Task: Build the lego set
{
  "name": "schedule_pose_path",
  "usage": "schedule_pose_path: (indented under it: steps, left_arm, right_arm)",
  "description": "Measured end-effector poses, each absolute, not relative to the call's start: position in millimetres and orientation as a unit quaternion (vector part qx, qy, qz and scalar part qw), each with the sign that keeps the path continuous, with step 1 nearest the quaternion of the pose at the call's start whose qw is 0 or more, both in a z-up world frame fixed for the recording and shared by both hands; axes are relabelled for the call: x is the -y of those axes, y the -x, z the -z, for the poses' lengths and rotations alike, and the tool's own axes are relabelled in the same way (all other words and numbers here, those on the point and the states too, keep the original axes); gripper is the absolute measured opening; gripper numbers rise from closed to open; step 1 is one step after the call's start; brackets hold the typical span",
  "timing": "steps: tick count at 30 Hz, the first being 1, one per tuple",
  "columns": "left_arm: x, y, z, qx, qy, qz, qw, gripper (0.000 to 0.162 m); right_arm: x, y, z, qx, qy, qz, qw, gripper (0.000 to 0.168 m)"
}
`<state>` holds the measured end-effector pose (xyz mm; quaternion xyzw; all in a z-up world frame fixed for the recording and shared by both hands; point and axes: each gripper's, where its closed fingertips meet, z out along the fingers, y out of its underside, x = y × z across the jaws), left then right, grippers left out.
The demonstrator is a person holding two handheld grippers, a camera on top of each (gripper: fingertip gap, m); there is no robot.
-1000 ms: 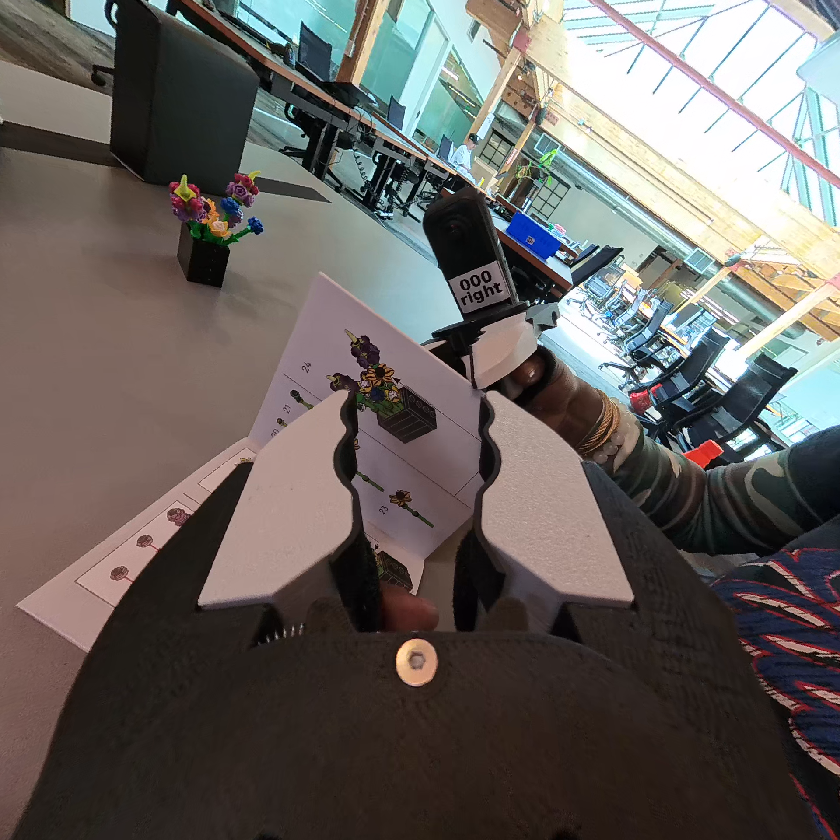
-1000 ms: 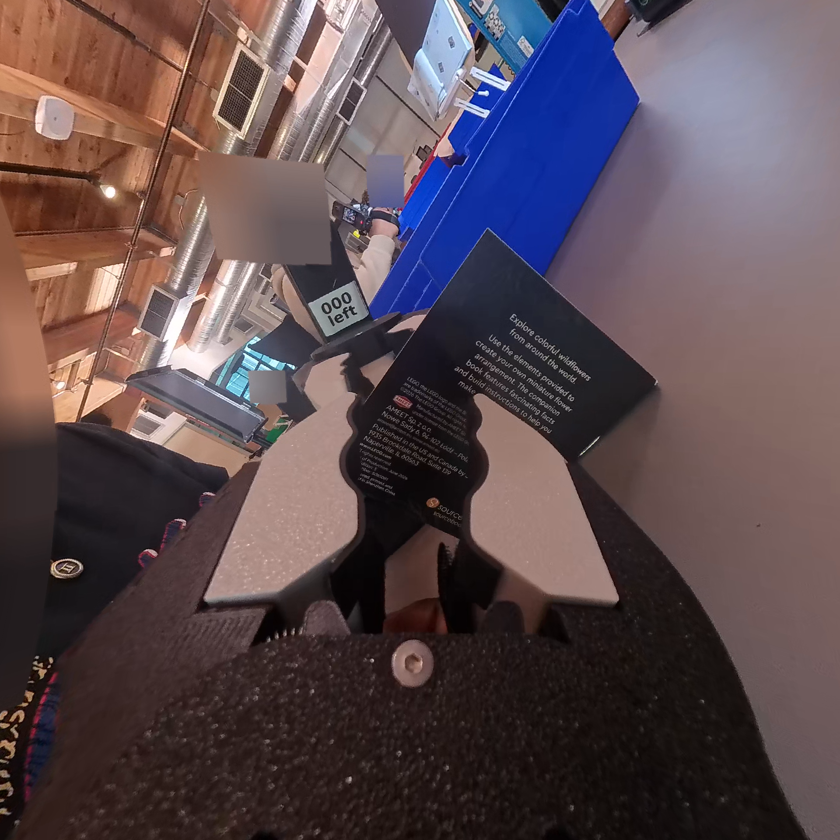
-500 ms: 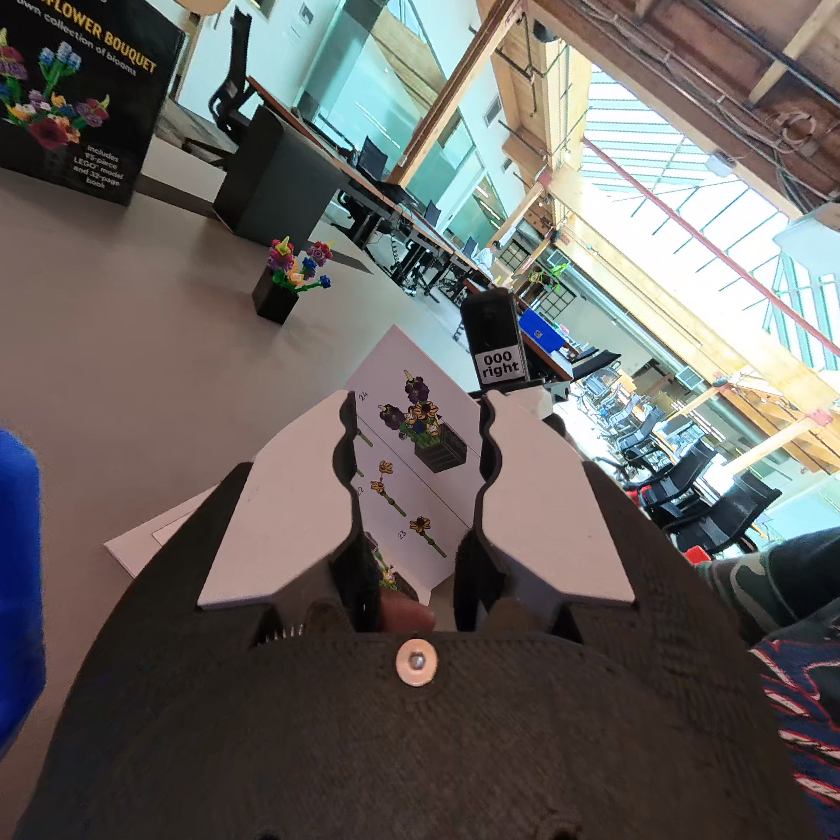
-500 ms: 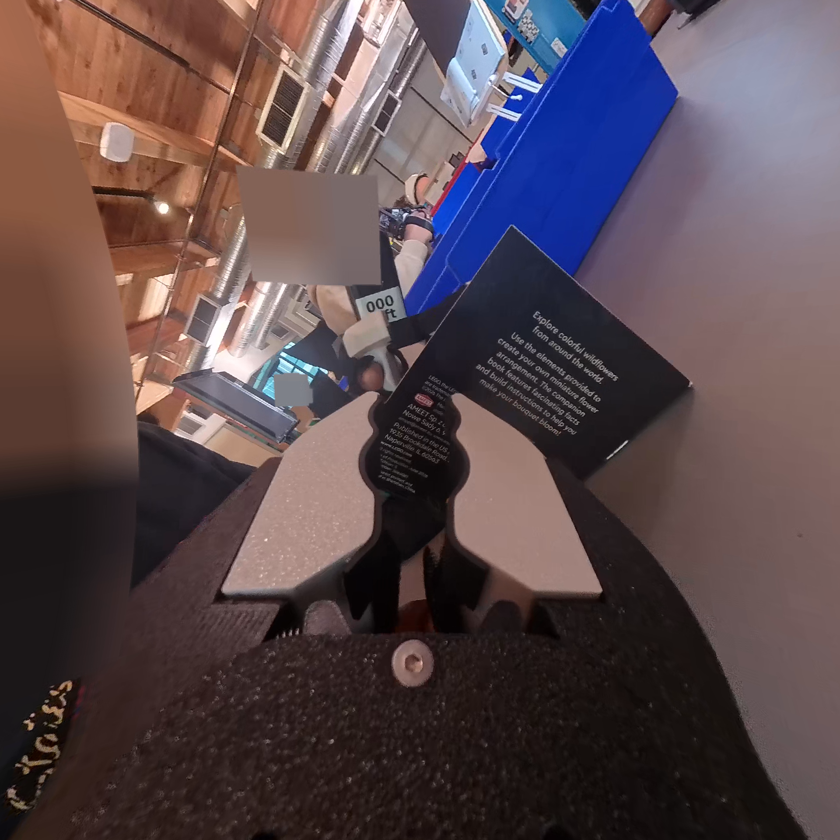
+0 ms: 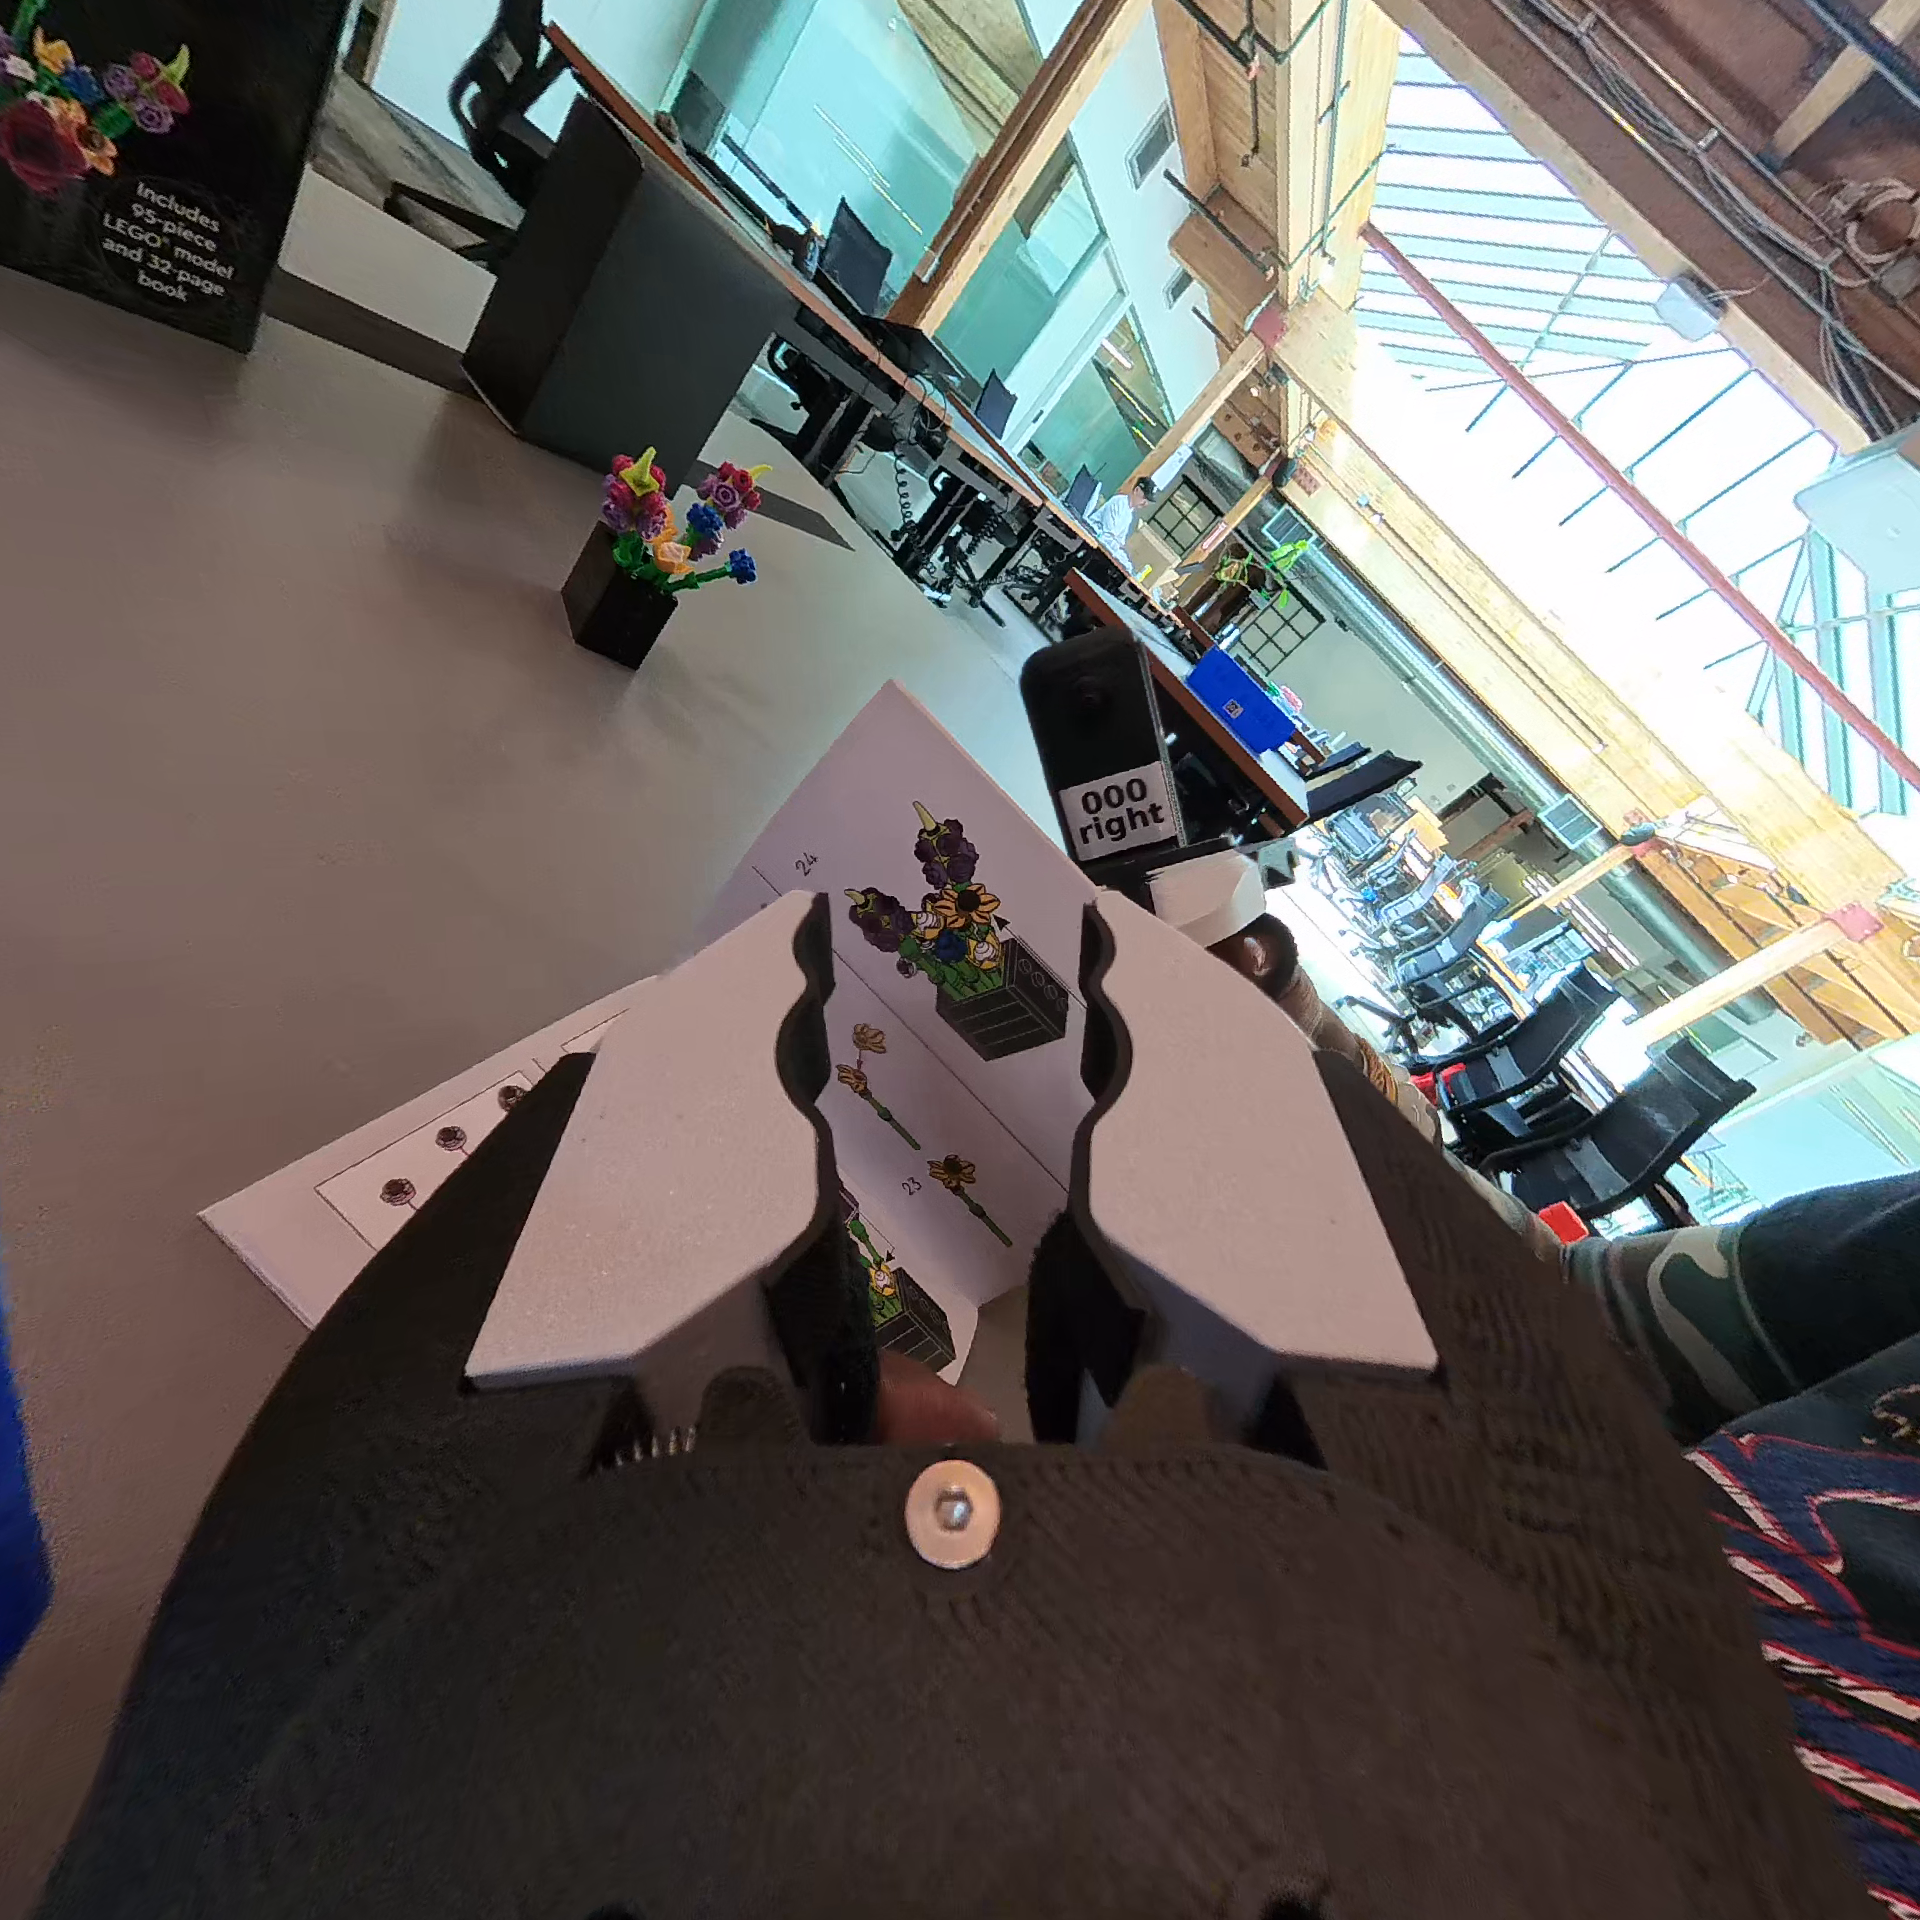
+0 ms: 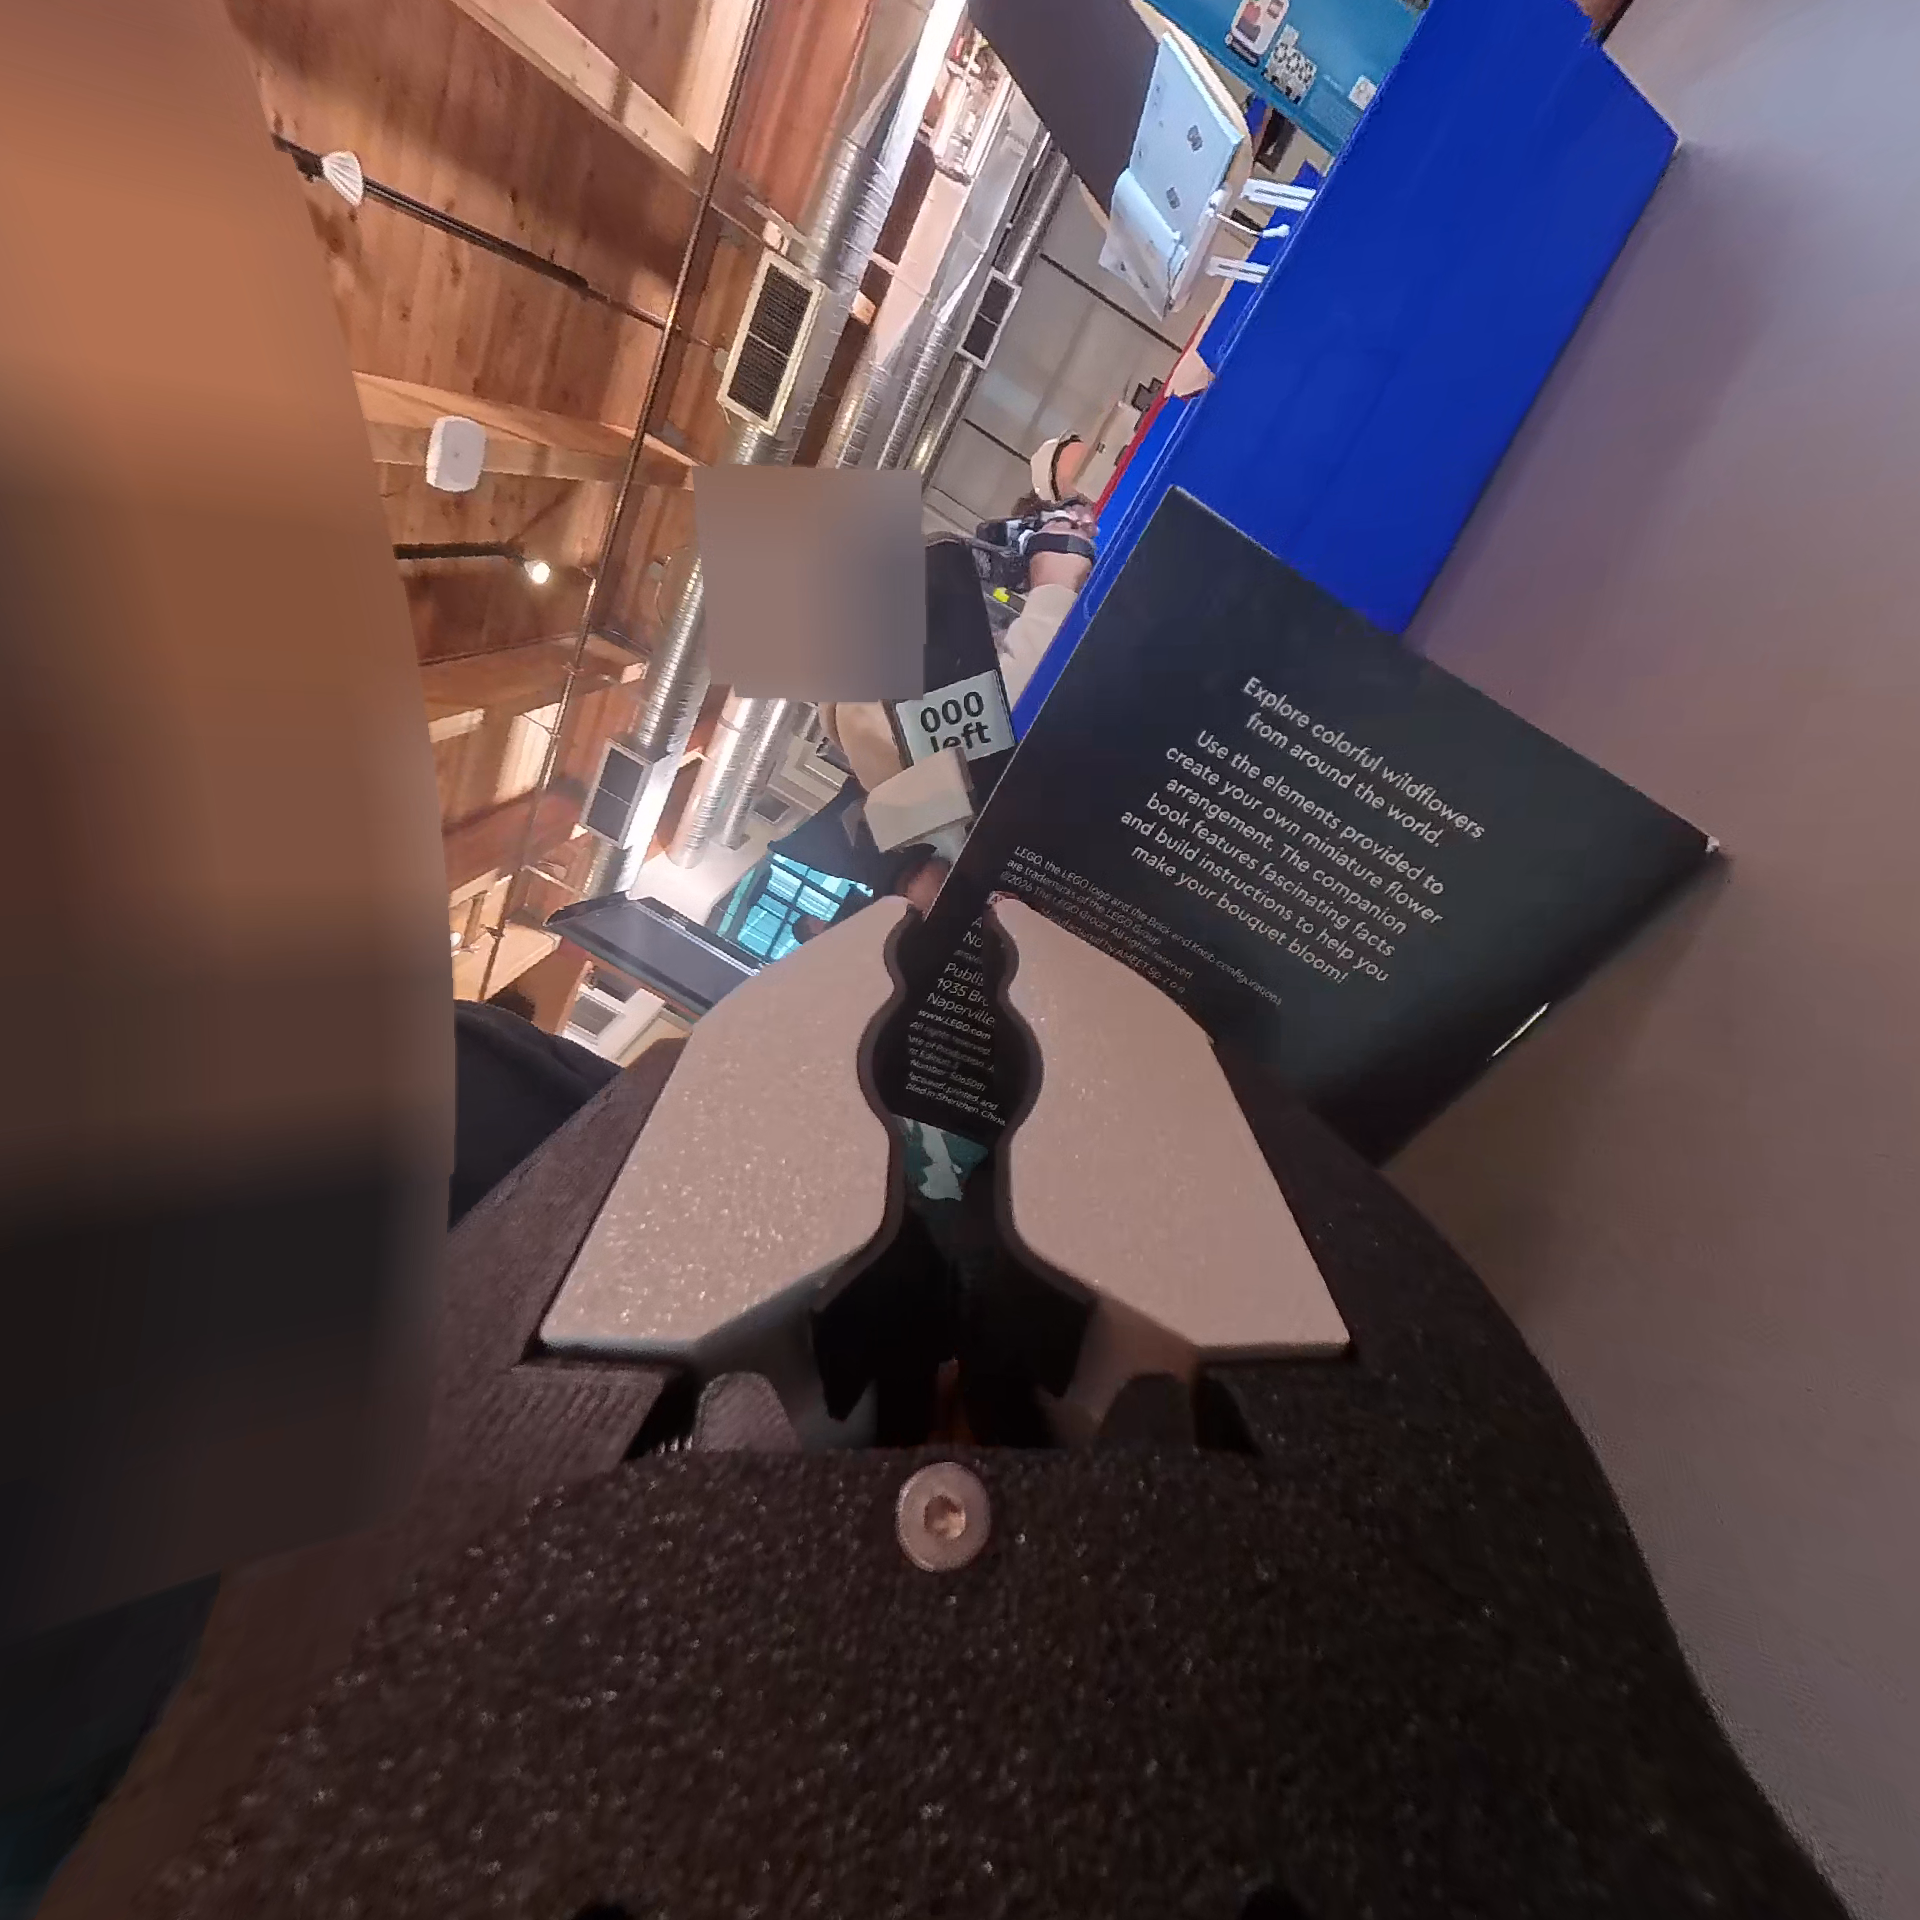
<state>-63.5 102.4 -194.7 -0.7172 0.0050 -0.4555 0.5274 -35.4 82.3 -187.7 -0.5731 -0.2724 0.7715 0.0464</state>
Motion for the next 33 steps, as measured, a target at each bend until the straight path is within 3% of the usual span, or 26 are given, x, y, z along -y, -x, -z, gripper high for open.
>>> schedule_pose_path:
  steps: [28, 33]
  left_arm:
    - [-98.6, 51.4, 198.4, -0.037, 0.728, 0.458, 0.509, 0.043]
    - [-98.6, 50.9, 198.8, -0.039, 0.729, 0.456, 0.509, 0.043]
  right_arm:
    - [-75.0, 42.6, 196.7, 0.226, 0.564, -0.794, -0.031, 0.006]
    - [-78.5, 40.6, 188.9, 0.231, 0.556, -0.798, -0.014, 0.025]
